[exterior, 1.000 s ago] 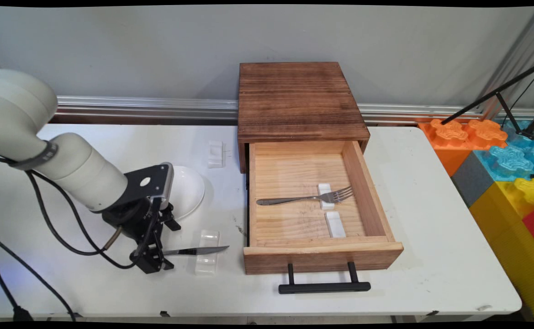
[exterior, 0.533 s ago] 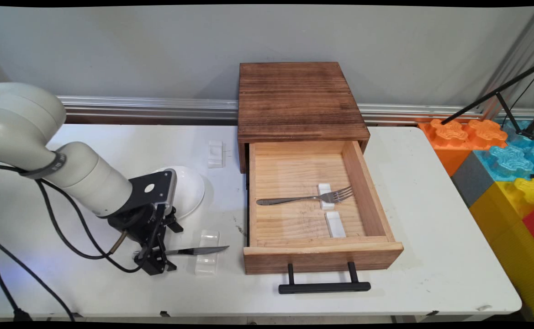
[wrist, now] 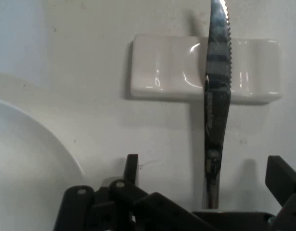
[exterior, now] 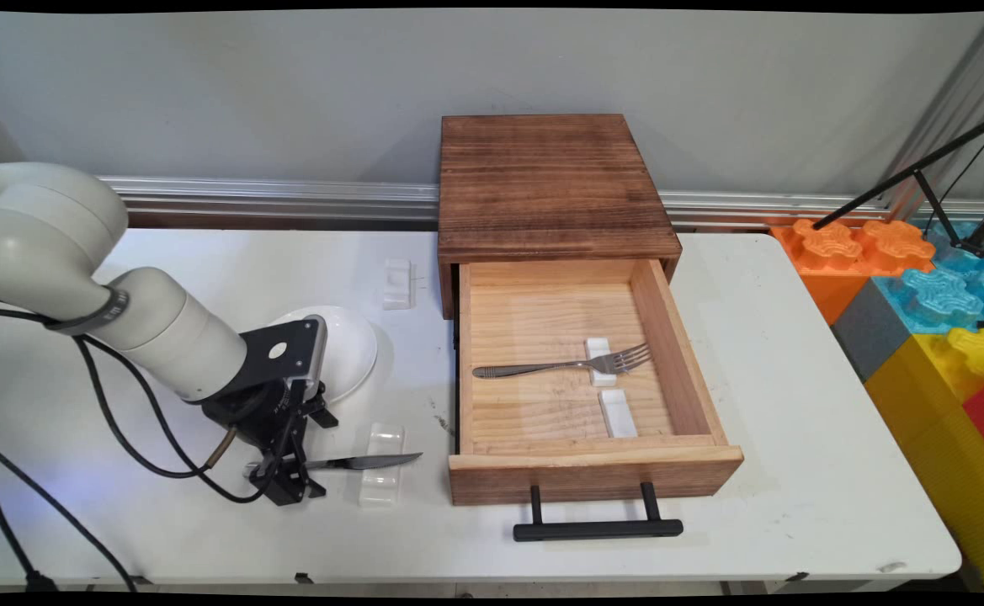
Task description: Pick up the knife from the right of the white plate
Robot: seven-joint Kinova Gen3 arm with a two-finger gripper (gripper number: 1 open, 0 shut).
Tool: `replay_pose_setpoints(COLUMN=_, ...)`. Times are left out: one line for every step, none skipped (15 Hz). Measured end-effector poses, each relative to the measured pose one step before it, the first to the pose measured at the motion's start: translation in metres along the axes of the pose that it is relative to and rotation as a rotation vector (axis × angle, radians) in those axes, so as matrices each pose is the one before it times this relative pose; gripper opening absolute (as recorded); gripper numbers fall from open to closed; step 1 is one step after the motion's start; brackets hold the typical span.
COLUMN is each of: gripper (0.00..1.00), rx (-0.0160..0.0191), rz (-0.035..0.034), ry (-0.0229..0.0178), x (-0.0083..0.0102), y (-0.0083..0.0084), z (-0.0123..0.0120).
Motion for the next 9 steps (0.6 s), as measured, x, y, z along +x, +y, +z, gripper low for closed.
replay_pose_setpoints(gripper=1.00, rx=0.00002, rz=0.00178, ry=-0.00061, x=-0.00080, y=-0.00026, z=0.00093)
replay_pose_setpoints(gripper=1.00, rx=0.00003, rz=0.00130, ry=-0.00015, x=-0.00060, y=-0.00023, z=0.00067)
replay_pose_setpoints(gripper=1.00, rx=0.00009, rz=0.00128, ry=0.00018, x=-0.00035, y=-0.00024, z=0.00044)
replay_pose_setpoints(gripper=0.00, rx=-0.00044, rz=0.00103, ry=0.00093, x=-0.00029, y=-0.00023, z=0.00046)
replay_pose_setpoints(gripper=0.00, rx=-0.00085, rz=0.00130, ry=0.00265, x=0.00006, y=-0.00006, z=0.00018)
replay_pose_setpoints(gripper=0.00, rx=-0.00108, rz=0.00190, ry=0.00283, x=0.00019, y=0.00003, z=0.00001)
replay_pose_setpoints(gripper=0.00, rx=-0.00180, rz=0.00104, ry=0.00235, x=-0.00002, y=0.00023, z=0.00002)
replay_pose_setpoints(gripper=0.00, rx=-0.00270, rz=0.00034, ry=0.00056, x=-0.00034, y=0.00034, z=-0.00007)
replay_pose_setpoints(gripper=0.00, rx=-0.00207, rz=0.00044, ry=-0.00020, x=-0.00046, y=0.00033, z=-0.00014)
